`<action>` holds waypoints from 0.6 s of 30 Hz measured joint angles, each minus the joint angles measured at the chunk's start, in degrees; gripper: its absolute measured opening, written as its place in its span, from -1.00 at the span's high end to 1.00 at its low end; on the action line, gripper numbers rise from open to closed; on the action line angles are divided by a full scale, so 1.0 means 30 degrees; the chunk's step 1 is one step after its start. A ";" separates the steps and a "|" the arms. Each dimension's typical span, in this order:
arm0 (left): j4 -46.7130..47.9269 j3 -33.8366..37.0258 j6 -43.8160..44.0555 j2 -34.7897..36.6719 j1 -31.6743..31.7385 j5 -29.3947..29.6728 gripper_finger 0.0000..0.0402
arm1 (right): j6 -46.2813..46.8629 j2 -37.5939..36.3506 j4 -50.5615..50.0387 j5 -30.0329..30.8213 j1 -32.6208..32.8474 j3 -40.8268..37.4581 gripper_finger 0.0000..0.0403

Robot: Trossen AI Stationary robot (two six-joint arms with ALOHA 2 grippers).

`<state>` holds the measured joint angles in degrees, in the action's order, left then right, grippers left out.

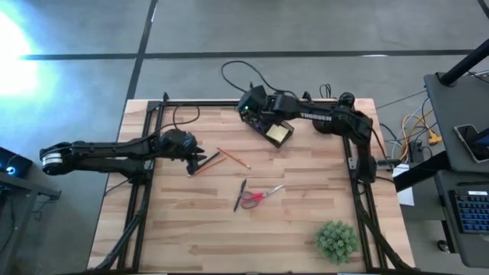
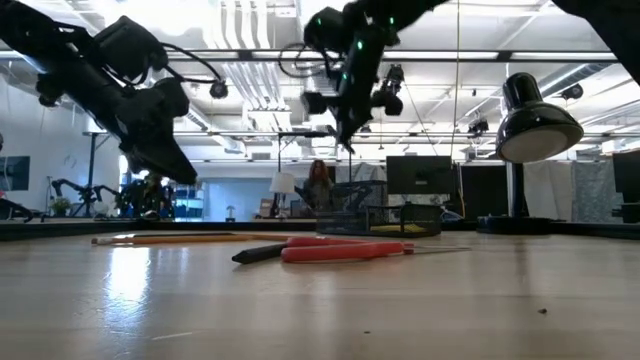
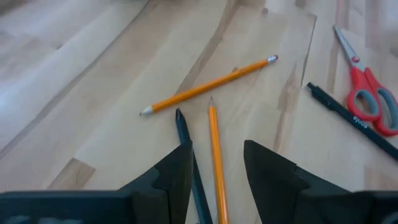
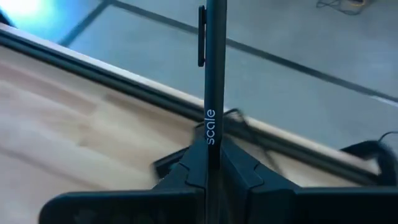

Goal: Pick and place office supplies into organizer
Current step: Put the top right pen into the desk organizer

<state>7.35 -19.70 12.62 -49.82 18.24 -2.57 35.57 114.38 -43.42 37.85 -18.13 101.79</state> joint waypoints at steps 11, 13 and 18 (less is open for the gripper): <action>-0.0309 0.0037 0.0007 0.0007 0.0003 0.0004 0.36 | -0.3137 0.0339 0.4322 0.0312 -0.2560 -0.3445 0.94; -0.0291 0.0080 0.0000 0.0007 0.0005 0.0000 0.36 | -0.2639 0.0339 0.4424 -0.0118 -0.2747 -0.4033 0.94; -0.0298 0.0109 0.0007 -0.0007 0.0007 0.0007 0.36 | -0.2226 0.0339 0.4789 -0.0224 -0.2545 -0.4859 0.94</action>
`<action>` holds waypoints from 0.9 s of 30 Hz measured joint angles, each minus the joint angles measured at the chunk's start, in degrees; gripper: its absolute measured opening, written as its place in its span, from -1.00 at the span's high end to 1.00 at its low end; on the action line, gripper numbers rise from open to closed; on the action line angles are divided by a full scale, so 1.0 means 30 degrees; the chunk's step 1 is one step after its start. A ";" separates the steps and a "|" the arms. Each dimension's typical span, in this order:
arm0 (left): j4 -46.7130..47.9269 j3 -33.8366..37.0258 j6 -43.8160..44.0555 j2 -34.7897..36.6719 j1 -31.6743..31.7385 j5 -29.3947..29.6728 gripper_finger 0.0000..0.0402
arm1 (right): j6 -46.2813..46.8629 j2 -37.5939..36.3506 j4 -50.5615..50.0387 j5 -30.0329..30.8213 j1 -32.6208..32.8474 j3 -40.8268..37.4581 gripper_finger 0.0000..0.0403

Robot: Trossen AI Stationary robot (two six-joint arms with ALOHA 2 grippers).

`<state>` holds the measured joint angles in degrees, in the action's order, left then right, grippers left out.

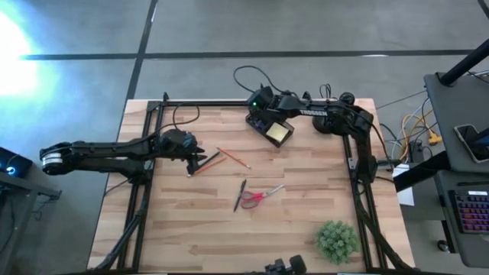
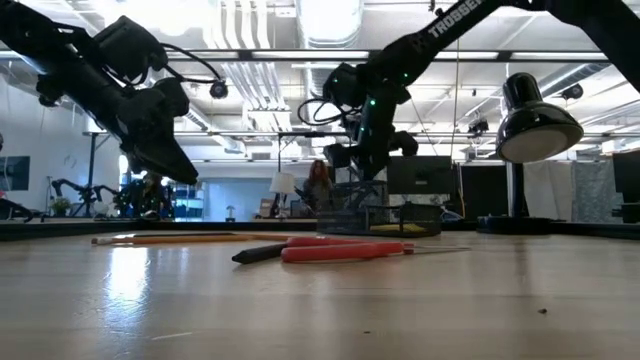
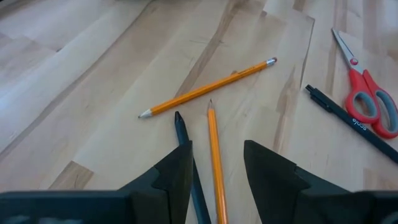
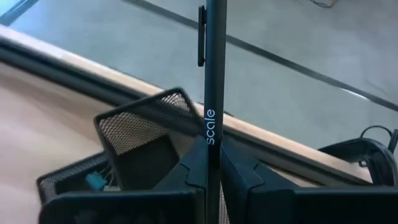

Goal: Pick and place office supplies into organizer
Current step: Put the top right pen into the desk organizer, then put the right pencil into the desk organizer

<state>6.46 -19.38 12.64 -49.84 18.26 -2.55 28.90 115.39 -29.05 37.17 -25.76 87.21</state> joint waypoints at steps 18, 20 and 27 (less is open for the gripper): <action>0.0001 0.0007 0.0150 0.0000 0.0000 0.0000 0.36 | 0.1469 -0.0677 -0.5621 -0.0325 0.3228 0.1409 0.11; 0.0007 0.0001 0.0169 0.0000 0.0000 0.0000 0.36 | 0.1152 -0.1553 -0.6370 -0.2926 0.3846 0.1435 0.09; 0.0004 -0.0023 0.0114 0.0000 0.0002 0.0015 0.36 | -0.2892 -0.1683 -0.4687 -1.2441 0.4936 -0.0200 0.07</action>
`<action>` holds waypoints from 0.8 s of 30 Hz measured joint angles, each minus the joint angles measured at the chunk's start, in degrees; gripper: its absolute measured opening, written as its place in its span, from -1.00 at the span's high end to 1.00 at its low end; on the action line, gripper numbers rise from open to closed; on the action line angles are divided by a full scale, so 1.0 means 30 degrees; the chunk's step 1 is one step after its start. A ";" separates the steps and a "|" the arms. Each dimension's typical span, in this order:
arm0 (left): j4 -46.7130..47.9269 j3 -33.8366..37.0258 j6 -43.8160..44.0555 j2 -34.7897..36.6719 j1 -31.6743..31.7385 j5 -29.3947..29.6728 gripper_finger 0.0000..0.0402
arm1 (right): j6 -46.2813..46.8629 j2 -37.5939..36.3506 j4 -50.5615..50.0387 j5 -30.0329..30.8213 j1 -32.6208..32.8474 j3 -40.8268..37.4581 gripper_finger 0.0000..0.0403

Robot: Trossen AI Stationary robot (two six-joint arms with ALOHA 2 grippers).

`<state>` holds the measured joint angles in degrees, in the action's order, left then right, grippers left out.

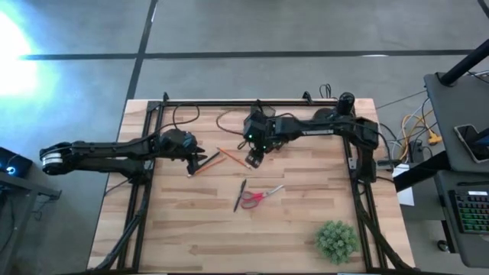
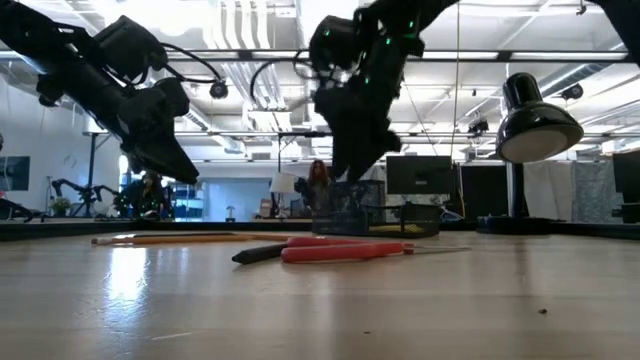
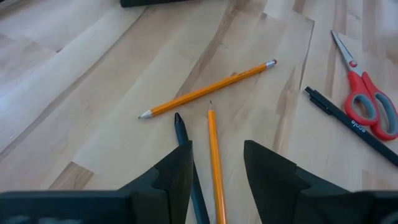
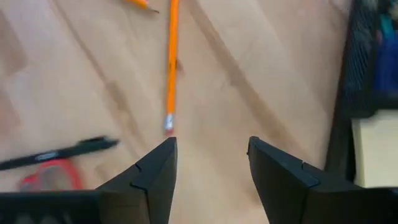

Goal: Pick and place office supplies into organizer
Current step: Put the right pencil into the desk organizer

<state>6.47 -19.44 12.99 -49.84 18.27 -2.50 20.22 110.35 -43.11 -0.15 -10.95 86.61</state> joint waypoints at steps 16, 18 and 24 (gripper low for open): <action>0.1068 0.0044 0.0097 0.0283 -0.0002 -0.0058 0.36 | -0.2312 0.3805 0.3170 0.2049 0.1877 0.2469 0.13; 0.0998 0.0044 0.0367 0.0472 0.0013 0.0020 0.36 | -0.2048 0.4199 0.3227 0.2079 0.1431 0.3326 0.16; 0.0193 0.0125 0.2519 -0.0295 0.0623 -0.0831 0.38 | 0.2555 0.4434 0.1442 0.2152 -0.0237 0.4493 0.47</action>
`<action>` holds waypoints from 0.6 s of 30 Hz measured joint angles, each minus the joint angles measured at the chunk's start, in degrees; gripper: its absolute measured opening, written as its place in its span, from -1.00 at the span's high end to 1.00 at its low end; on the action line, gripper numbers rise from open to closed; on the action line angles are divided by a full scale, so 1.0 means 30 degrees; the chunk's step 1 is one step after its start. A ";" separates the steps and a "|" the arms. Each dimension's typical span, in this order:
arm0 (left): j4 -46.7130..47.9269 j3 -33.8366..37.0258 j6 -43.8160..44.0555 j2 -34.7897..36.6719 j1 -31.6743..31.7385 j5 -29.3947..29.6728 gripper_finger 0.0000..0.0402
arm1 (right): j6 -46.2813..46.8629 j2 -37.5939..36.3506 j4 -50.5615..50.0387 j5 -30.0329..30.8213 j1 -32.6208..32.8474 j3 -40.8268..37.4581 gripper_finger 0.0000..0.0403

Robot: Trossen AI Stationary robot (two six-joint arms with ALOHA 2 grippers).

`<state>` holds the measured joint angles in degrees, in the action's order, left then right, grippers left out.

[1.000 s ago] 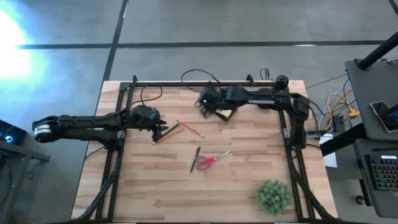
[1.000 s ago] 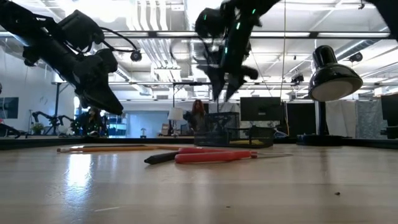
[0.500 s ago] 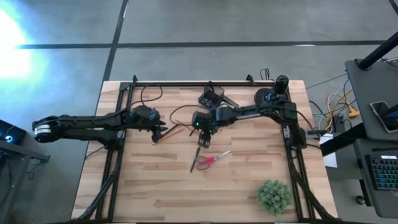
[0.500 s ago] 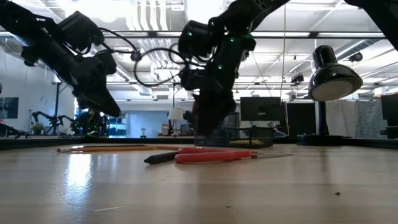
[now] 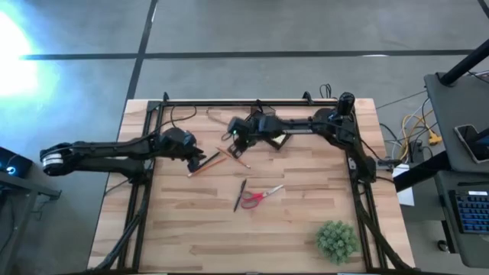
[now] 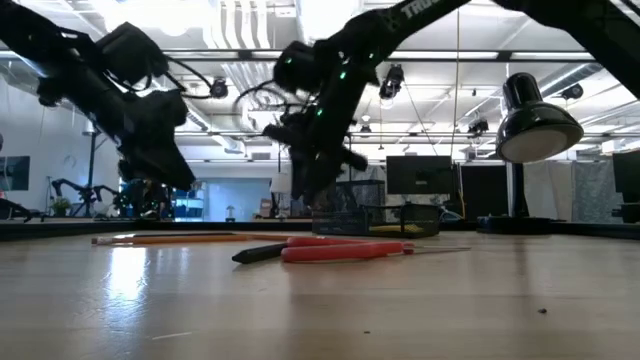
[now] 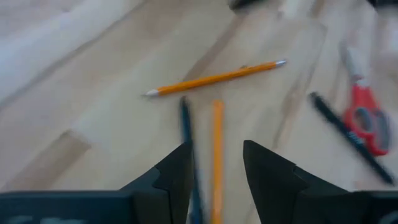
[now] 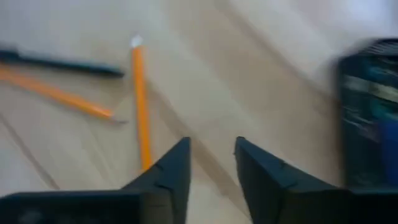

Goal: Pick and place office supplies into organizer
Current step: Put the right pencil into the desk organizer

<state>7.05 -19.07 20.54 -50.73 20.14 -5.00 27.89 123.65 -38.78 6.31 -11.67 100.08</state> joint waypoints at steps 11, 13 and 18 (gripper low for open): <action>-0.2642 -0.2057 -0.0020 -0.6124 0.2219 -0.3824 0.96 | 0.4944 -0.4934 -0.5213 0.0629 0.0016 -0.0031 0.95; -0.2743 -0.2930 -0.0004 -0.7434 0.2876 -0.4545 0.98 | 0.6029 -0.5924 -0.5855 0.1432 0.0193 -0.0146 0.96; -0.2029 -0.5043 0.0026 -1.0544 0.4305 -0.5876 1.00 | 0.7467 -0.8078 -0.6755 0.2332 0.0323 -0.0722 0.96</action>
<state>0.96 -34.20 20.62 -82.36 33.05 -22.62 50.29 99.41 -59.05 13.30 -10.70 97.92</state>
